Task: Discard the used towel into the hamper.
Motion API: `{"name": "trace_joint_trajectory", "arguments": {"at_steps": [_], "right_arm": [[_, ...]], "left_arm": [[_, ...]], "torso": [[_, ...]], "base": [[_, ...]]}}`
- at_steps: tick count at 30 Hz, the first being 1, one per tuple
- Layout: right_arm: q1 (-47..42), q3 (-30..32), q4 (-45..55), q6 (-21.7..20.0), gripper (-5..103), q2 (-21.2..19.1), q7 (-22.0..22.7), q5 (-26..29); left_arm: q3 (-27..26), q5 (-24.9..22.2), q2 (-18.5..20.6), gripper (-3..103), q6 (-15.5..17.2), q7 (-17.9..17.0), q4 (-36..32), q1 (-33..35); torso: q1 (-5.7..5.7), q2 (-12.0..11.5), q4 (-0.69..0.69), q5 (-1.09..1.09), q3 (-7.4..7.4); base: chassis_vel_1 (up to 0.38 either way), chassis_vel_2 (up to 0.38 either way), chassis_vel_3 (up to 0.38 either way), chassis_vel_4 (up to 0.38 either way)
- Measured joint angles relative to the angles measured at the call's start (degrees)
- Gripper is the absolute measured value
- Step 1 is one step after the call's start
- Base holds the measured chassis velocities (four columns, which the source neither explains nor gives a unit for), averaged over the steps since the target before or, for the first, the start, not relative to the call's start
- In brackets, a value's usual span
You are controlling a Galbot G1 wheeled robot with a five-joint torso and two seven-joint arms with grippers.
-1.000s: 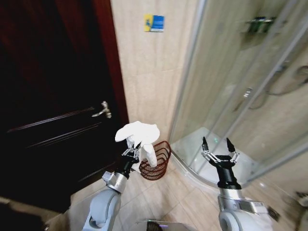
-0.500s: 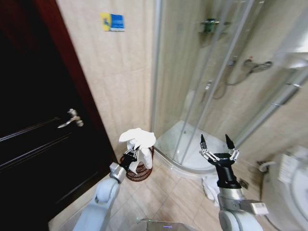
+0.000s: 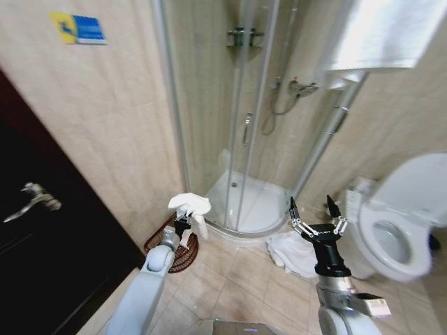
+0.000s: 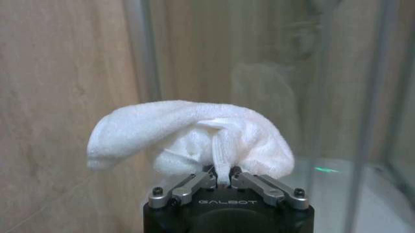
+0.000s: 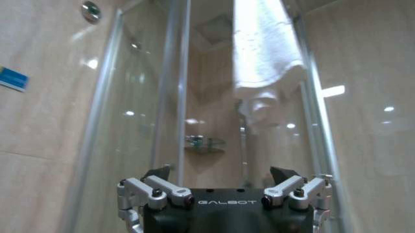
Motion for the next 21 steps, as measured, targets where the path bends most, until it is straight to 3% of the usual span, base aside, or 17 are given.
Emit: {"name": "trace_joint_trajectory", "arguments": {"at_steps": [3, 6, 9, 15, 21], "right_arm": [[0.09, 0.01, -0.88, 0.01, 100, 0.0, 0.2, 0.06], [0.26, -0.24, -1.44, -0.16, 100, 0.0, 0.48, 0.14], [0.52, -0.49, -1.73, -0.44, 100, -0.01, 0.63, 0.14], [0.63, -0.58, -1.79, -0.3, 100, -0.15, 0.7, 0.14], [0.7, -0.51, -1.61, 0.46, 100, -0.31, 0.51, 0.03]], "left_arm": [[-2.77, -4.08, -2.29, 7, 0.61, -5.92, -0.96, -0.25], [-3.78, -6.0, -2.32, 7, 0.43, -7.01, -2.04, 0.45], [-4.05, -6.24, -1.62, 7, 0.79, -6.73, -3.08, 1.34], [-4.55, -6.05, -0.47, 7, 1.83, -5.21, -4.42, 2.37], [-4.08, -1.15, 0.98, 7, -0.39, -1.22, 0.28, 2.01]], "torso": [[0.0, 0.0, -0.04, 0.0, 0.0], [0.0, 0.0, 0.0, 0.01, 0.0], [0.0, 0.0, 0.05, 0.01, 0.0], [0.0, 0.0, 0.0, 0.01, -0.01], [0.0, 0.0, 0.0, 0.01, 0.0]], "base": [[-0.092, -0.098, -0.105, -0.106], [-0.078, -0.065, -0.043, -0.052], [0.0, 0.0, 0.0, 0.0], [0.0, 0.0, 0.0, 0.0], [0.0, 0.0, 0.0, 0.0]]}}
